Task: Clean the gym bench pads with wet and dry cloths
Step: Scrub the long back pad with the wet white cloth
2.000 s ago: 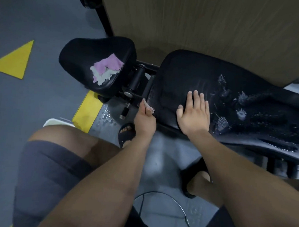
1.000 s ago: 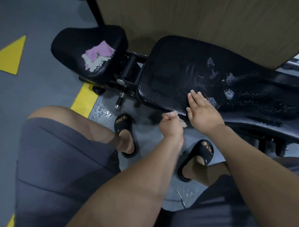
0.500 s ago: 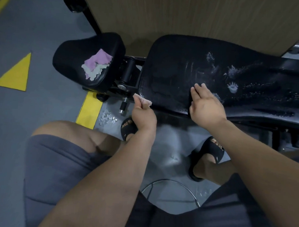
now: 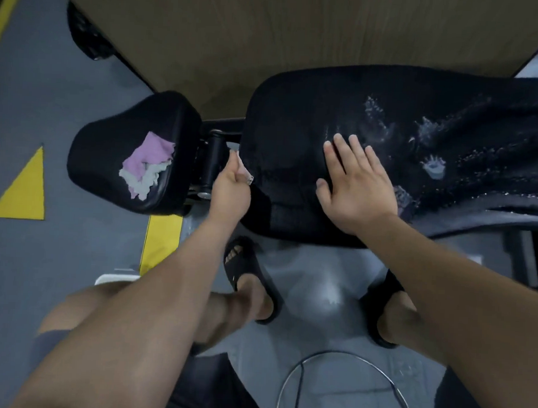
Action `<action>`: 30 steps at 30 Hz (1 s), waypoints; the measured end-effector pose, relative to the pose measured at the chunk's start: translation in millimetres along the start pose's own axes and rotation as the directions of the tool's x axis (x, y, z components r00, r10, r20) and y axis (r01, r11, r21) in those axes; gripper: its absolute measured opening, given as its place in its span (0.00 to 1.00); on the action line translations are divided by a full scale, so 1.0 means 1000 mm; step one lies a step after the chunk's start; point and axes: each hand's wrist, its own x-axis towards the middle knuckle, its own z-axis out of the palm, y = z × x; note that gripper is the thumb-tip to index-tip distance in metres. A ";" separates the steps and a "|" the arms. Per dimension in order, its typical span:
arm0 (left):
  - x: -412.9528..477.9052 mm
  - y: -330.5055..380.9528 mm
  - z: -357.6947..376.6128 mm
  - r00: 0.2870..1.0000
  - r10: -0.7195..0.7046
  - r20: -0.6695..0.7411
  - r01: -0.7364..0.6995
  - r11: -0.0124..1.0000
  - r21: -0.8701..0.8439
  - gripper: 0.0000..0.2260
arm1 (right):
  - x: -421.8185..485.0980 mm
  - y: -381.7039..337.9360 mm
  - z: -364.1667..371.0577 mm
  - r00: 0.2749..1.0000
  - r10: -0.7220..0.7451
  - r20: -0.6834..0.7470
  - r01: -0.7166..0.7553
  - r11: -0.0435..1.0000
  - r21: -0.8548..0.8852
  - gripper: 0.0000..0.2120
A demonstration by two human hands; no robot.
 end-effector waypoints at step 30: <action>0.234 0.193 0.111 0.659 -0.001 0.752 -0.465 0.786 0.409 0.14 | 0.022 -0.003 0.002 0.999 0.039 0.014 -0.040 0.998 0.040 0.39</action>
